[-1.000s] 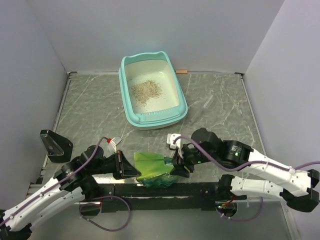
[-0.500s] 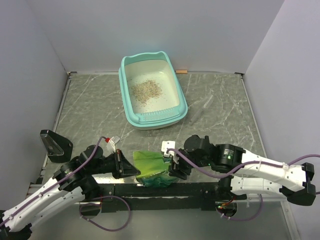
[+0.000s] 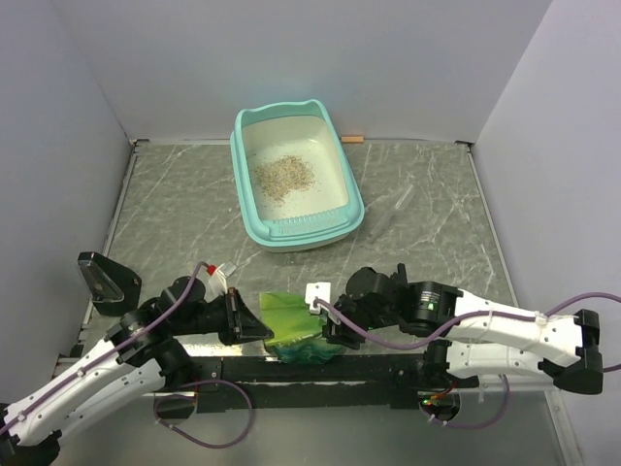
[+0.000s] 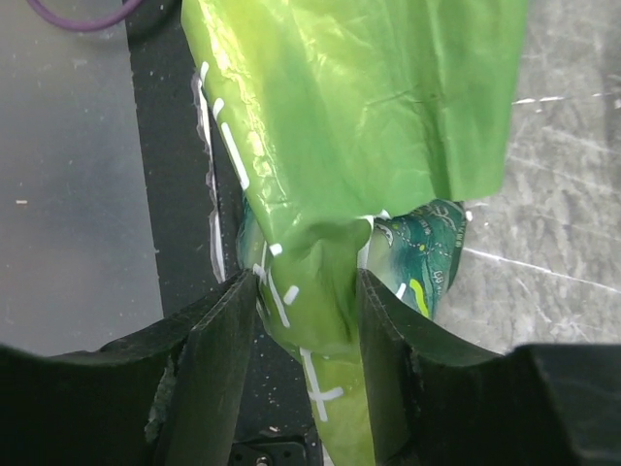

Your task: Fill the litter box with clean litter

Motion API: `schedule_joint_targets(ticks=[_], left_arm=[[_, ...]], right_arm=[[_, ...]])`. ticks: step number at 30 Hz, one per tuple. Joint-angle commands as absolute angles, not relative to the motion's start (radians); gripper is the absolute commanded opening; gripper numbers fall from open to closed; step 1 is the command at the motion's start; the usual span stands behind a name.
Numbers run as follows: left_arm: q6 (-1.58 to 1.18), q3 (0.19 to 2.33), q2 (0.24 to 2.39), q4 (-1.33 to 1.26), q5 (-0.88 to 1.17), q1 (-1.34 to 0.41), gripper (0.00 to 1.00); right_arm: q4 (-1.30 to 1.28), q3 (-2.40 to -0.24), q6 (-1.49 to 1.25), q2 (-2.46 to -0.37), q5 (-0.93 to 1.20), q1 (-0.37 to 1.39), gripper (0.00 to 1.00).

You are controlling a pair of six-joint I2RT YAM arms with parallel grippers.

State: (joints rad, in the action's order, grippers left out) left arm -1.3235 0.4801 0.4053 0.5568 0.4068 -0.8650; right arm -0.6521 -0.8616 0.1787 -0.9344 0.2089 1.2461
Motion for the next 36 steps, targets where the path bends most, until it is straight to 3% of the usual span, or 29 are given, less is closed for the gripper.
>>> schedule_joint_targets(ticks=[1, 3, 4, 7, 10, 14, 24, 31, 36], left_arm=[[-1.347, 0.526, 0.454, 0.716, 0.394, -0.845, 0.01], [-1.319, 0.554, 0.488, 0.73, 0.397, -0.833, 0.01], [-1.287, 0.567, 0.5, 0.739, 0.394, -0.813, 0.01], [-1.182, 0.675, 0.552, 0.843, 0.319, -0.759, 0.01], [-1.053, 0.883, 0.621, 0.998, 0.12, -0.742, 0.12], [-0.907, 1.093, 0.667, 0.977, 0.086, -0.741, 0.15], [-0.704, 0.916, 0.725, 0.634, 0.452, -0.762, 0.19], [-0.525, 1.077, 0.978, 0.684, 0.275, -0.991, 0.25], [-0.433, 1.114, 1.046, 0.716, 0.177, -1.09, 0.28]], right_arm=[[-0.701, -0.85, 0.184, -0.965, 0.239, 1.267, 0.48], [-0.716, -0.853, 0.183, -0.974, 0.247, 1.27, 0.39], [-0.719, -0.853, 0.181, -0.98, 0.245, 1.272, 0.25], [-0.735, -0.856, 0.169, -0.982, 0.216, 1.272, 0.0], [-0.756, -0.865, 0.149, -0.982, 0.219, 1.27, 0.0], [-0.756, -0.876, 0.121, -0.989, 0.21, 1.264, 0.0], [-0.752, -0.92, 0.028, -1.058, 0.276, 1.164, 0.0], [-0.744, -0.922, -0.035, -1.092, 0.317, 1.091, 0.0], [-0.73, -0.908, -0.055, -1.075, 0.325, 1.081, 0.0]])
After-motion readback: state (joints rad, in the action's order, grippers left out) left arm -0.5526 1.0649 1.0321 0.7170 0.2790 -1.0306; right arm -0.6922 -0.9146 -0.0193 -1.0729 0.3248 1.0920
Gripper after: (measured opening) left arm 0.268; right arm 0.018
